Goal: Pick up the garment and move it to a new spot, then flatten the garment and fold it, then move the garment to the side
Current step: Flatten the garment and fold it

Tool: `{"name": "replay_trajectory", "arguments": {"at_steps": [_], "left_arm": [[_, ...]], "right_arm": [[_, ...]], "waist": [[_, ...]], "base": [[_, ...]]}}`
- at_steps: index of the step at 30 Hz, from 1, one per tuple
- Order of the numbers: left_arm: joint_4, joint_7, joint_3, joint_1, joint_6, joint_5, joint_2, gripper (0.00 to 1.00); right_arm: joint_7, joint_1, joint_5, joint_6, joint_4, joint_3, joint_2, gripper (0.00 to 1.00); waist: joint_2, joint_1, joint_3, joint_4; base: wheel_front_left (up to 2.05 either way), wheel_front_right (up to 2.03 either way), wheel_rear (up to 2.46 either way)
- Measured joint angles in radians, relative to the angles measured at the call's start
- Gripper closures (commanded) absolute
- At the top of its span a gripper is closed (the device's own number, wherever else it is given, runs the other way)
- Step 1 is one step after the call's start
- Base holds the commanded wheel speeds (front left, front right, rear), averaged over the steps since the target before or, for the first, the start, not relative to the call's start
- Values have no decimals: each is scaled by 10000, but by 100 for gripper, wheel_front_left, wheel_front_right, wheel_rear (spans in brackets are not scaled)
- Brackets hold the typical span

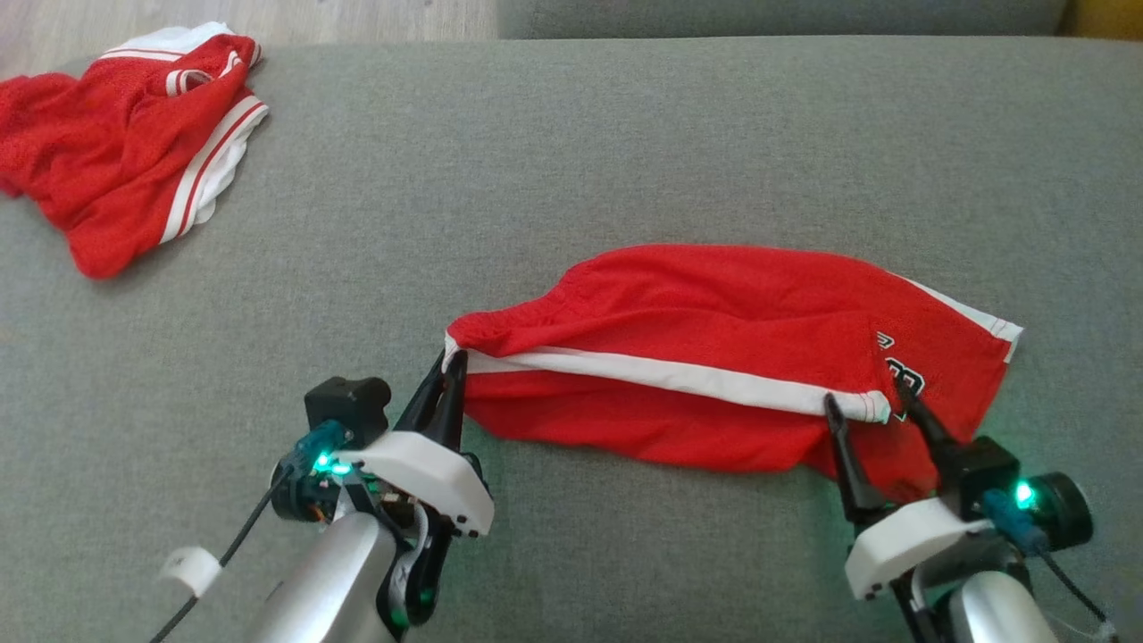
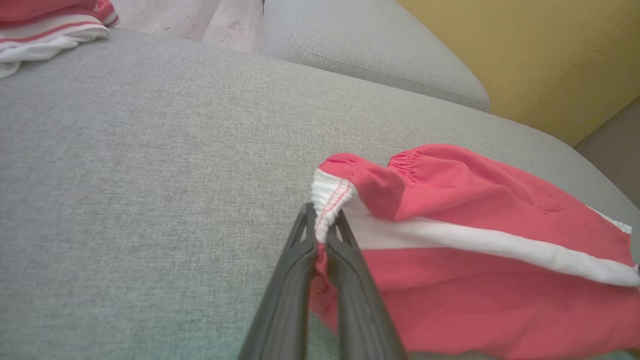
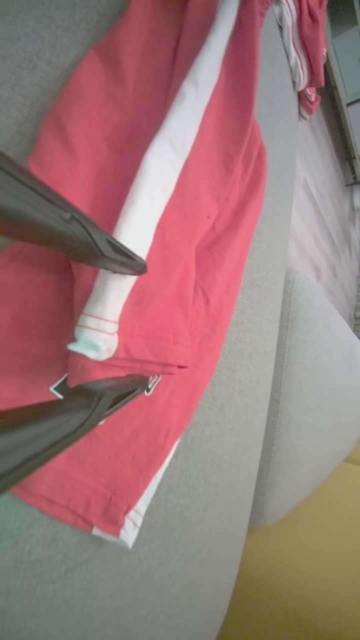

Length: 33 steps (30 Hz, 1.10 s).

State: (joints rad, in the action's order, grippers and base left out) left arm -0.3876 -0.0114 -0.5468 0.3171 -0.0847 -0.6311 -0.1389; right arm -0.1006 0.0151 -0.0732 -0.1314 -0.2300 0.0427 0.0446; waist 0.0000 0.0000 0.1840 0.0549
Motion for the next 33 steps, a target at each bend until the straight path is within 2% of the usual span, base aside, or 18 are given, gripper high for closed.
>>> {"name": "replay_trajectory", "arguments": {"at_steps": [8,14,17,18,22,27,29,30,33], "left_arm": [[17,56,-19,2,-86,2,23,100],[27,58,-25,5,-123,2,13,100],[29,58,-29,9,-125,2,-2,100],[29,58,-29,9,-127,2,-10,100],[29,90,-31,13,-140,2,-25,100],[69,213,-35,17,-184,2,-40,100],[119,240,-33,18,-184,2,-48,100],[163,307,-33,18,-199,2,-56,100],[403,479,-19,17,-211,2,-86,100]], "right_arm": [[725,84,38,0,-499,199,2,0],[849,216,263,0,-522,249,2,0],[1024,217,383,0,-522,336,2,51],[1035,216,393,0,-520,359,2,58],[1129,215,554,0,-359,399,2,73],[1129,213,558,0,163,370,4,83],[1154,207,558,0,470,360,4,92],[1162,199,568,0,635,347,4,100],[1210,194,721,0,1131,278,4,100]], "waist": [[0,0,85,44],[0,0,122,12],[0,0,143,2],[0,0,149,1],[0,0,162,-4],[0,0,141,-24],[0,0,110,-36],[0,0,91,-42],[0,0,7,-56]], "base": [[0,0,0],[0,0,0],[0,0,0],[0,0,0],[0,0,0],[0,0,0],[0,0,0],[0,0,0],[0,0,0]]}}
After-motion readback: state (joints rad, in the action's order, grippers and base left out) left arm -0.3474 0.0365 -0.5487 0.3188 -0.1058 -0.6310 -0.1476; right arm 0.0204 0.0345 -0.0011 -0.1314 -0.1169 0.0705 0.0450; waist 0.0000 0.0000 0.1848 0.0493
